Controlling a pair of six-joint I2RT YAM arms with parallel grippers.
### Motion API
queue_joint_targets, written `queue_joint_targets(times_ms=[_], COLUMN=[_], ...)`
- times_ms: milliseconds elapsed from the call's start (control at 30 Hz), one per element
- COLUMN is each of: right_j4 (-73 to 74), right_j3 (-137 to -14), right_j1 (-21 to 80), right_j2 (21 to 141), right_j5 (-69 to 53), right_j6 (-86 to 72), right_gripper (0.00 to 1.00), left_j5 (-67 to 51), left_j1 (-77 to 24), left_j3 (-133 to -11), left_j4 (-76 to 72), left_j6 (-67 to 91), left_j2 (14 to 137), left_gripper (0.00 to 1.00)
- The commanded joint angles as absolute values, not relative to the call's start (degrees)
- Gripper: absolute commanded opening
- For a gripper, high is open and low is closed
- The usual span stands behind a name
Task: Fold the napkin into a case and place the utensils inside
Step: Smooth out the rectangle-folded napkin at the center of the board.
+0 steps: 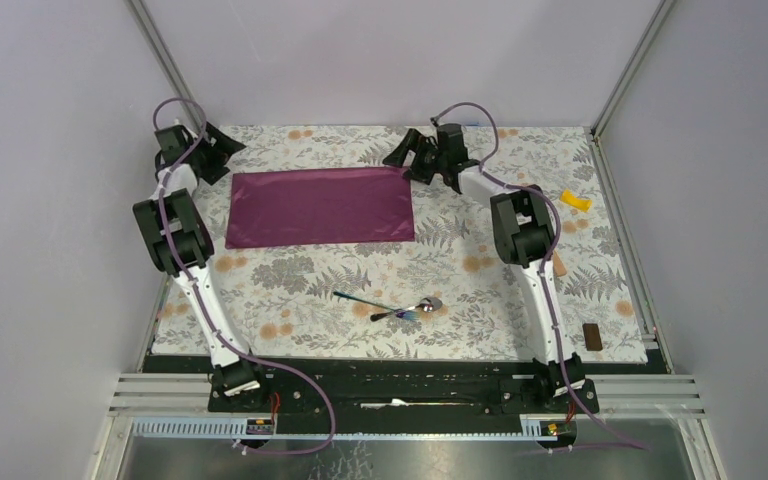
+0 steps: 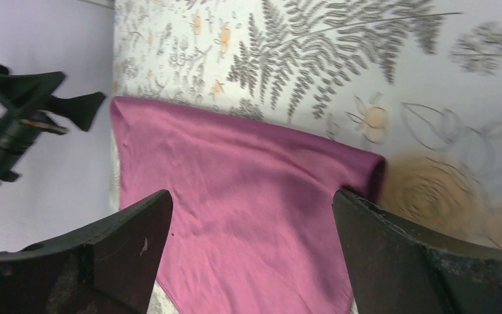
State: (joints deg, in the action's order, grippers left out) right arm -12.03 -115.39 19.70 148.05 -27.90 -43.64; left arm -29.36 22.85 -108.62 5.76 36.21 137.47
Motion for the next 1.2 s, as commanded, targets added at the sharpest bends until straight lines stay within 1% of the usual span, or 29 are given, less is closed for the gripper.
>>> queue_joint_targets(times_ms=[0,133,200,267,400,500,600,900,1167], right_j4=[-8.7,-14.6,-15.0,-15.0,-15.5,-16.7,-15.6,-14.3,-13.5], right_j3=[-111.9,-108.6,-110.1,-112.9,-120.5,-123.8,-125.9,-126.2,-121.9], right_j1=[18.0,18.5,19.2,20.0,20.8,20.9,20.9,18.3,16.8], right_j2=[138.9,135.7,136.9,139.2,145.9,149.4,151.6,155.4,153.1], right_j5=[-25.6,-29.6,-31.0,-32.0,-34.3,-35.1,-33.5,-30.0,-27.8], right_j6=[-35.8,-36.0,-36.5,-37.0,-40.6,-43.6,-44.1,-47.9,-47.9], right_gripper=[1.0,1.0,1.0,1.0,1.0,1.0,1.0,1.0,1.0], left_j5=[-29.6,-35.1,-37.0,-37.7,-38.5,-37.9,-36.8,-37.2,-35.0], left_j1=[22.1,18.5,15.7,12.2,6.0,2.7,0.9,0.3,0.6], left_j3=[-108.3,-99.6,-94.8,-91.9,-93.0,-92.2,-90.9,-91.3,-92.5], left_j4=[8.7,-0.1,-9.4,-15.4,-22.5,-29.3,-32.9,-33.3,-28.0], left_j6=[35.8,43.7,48.9,53.9,57.4,60.7,62.4,61.3,58.8], left_j2=[124.7,119.9,119.1,119.9,124.7,127.6,129.5,134.9,138.3], left_gripper=[0.99,0.99,0.99,0.99,0.99,0.99,0.99,0.99,0.99])
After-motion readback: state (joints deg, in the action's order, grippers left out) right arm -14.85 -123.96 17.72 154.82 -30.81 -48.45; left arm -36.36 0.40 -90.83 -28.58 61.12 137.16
